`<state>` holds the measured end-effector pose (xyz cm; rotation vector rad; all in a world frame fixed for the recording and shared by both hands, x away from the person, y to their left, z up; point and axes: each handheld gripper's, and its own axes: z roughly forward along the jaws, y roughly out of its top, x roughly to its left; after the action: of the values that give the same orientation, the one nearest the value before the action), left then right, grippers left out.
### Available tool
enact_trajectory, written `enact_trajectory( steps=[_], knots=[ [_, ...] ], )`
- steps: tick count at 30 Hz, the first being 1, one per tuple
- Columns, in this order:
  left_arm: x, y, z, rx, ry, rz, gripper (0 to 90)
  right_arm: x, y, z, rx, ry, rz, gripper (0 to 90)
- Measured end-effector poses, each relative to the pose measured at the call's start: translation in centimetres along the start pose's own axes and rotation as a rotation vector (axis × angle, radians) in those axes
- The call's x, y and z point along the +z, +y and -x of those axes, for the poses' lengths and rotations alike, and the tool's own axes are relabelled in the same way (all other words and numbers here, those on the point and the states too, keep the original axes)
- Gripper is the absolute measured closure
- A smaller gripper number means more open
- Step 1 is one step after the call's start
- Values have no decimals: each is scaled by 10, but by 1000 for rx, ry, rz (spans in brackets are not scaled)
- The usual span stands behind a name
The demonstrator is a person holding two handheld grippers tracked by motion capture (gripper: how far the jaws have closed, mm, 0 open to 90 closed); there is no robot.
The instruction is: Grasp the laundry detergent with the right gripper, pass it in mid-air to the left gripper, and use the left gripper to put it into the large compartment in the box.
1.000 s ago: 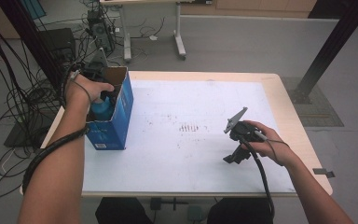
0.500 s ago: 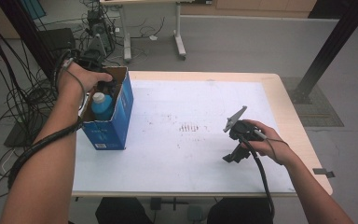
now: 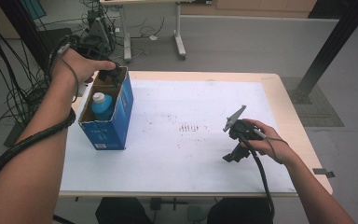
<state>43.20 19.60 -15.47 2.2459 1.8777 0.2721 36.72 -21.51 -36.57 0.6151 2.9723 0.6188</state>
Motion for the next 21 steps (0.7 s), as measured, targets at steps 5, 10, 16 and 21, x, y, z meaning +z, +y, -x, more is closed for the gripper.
enact_trajectory(
  steps=[5, 10, 16, 21],
  knots=[
    [-15, 0, 16, 61, 7, 17, 79, -2, 0, 1, 1, 0, -5, 50],
    [-19, 0, 30, 95, 24, 26, 79, -4, 0, 1, 2, -2, -8, 49],
    [-22, 3, 48, 135, 20, 38, 79, -6, 1, 1, 2, -2, -14, 48],
    [-19, 6, 65, 174, 1, 50, 82, -7, 1, 1, -1, 0, -13, 49]
  ],
)
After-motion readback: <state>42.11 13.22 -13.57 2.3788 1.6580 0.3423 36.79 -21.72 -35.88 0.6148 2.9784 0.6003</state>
